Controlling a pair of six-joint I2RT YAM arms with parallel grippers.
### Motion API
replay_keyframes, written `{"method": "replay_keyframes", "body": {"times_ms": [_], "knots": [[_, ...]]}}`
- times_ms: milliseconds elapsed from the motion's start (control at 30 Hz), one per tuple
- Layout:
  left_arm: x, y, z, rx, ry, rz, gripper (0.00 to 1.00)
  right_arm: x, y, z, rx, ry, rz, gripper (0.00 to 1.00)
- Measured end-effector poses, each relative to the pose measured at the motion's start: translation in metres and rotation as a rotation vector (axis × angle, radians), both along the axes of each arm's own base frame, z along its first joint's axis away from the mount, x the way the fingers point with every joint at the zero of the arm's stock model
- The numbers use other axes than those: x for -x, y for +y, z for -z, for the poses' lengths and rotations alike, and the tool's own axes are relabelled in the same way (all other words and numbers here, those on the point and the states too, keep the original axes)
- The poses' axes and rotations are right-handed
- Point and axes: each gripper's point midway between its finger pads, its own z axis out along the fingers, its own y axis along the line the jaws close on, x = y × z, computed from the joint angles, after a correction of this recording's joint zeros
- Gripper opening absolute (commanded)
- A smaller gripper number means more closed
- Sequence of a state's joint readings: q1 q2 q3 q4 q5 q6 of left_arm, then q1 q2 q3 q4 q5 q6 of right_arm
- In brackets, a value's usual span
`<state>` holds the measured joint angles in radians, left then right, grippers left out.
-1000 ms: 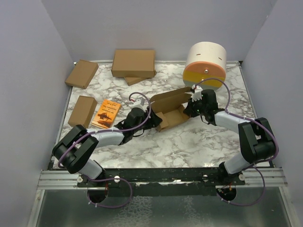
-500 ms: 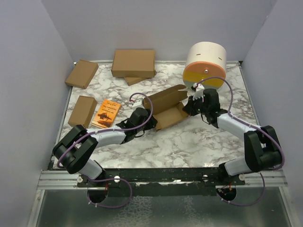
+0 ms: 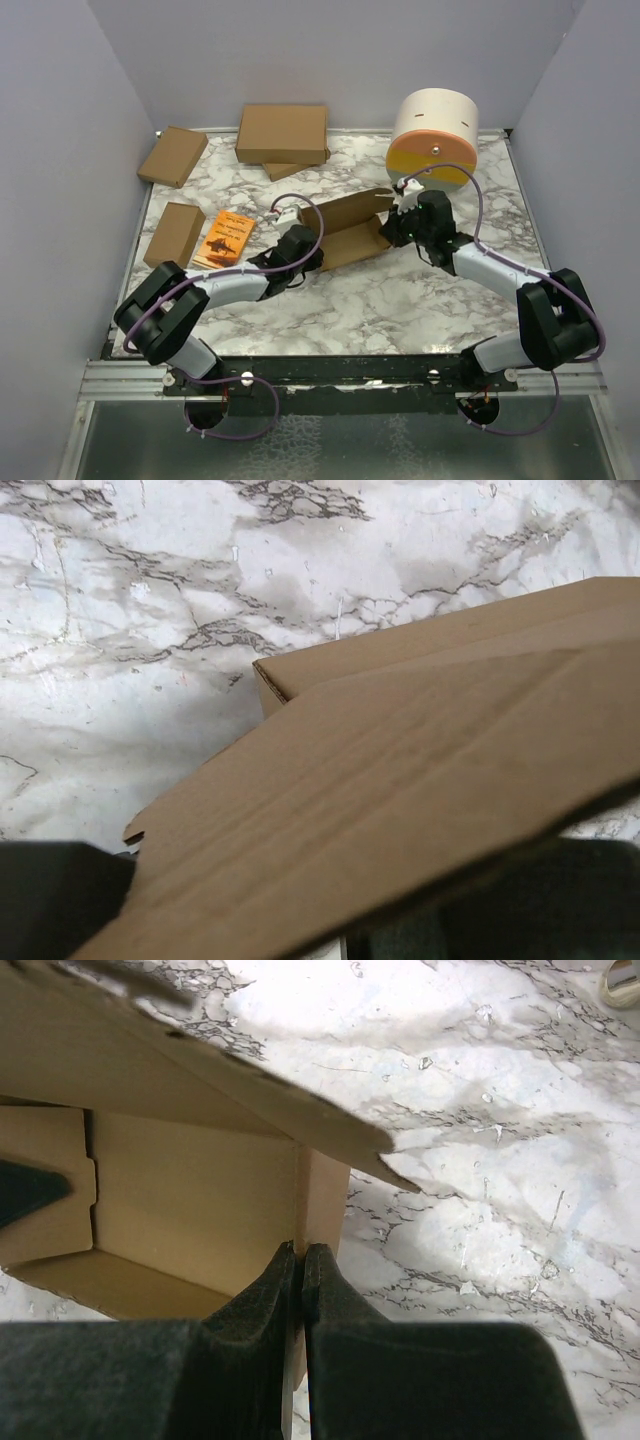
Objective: Fold the paper box
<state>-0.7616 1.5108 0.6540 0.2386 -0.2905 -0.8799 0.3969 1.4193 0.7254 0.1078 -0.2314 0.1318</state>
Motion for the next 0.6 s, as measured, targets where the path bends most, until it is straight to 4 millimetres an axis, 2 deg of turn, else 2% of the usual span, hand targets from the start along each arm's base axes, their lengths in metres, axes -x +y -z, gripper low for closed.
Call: {"method": "replay_keyframes", "body": {"times_ms": [300,533,600], "knots": [[-0.012,0.003,0.000,-0.078,-0.016,-0.036,0.28,0.000,0.000,0.002,0.020,-0.002,0.020,0.01],[-0.019,0.008,0.000,-0.145,-0.032,-0.065,0.00,0.003,0.002,0.005,0.037,0.005,0.028,0.01],[-0.021,0.010,0.001,-0.166,-0.034,-0.071,0.00,0.004,0.003,0.005,0.043,0.003,0.032,0.01]]}}
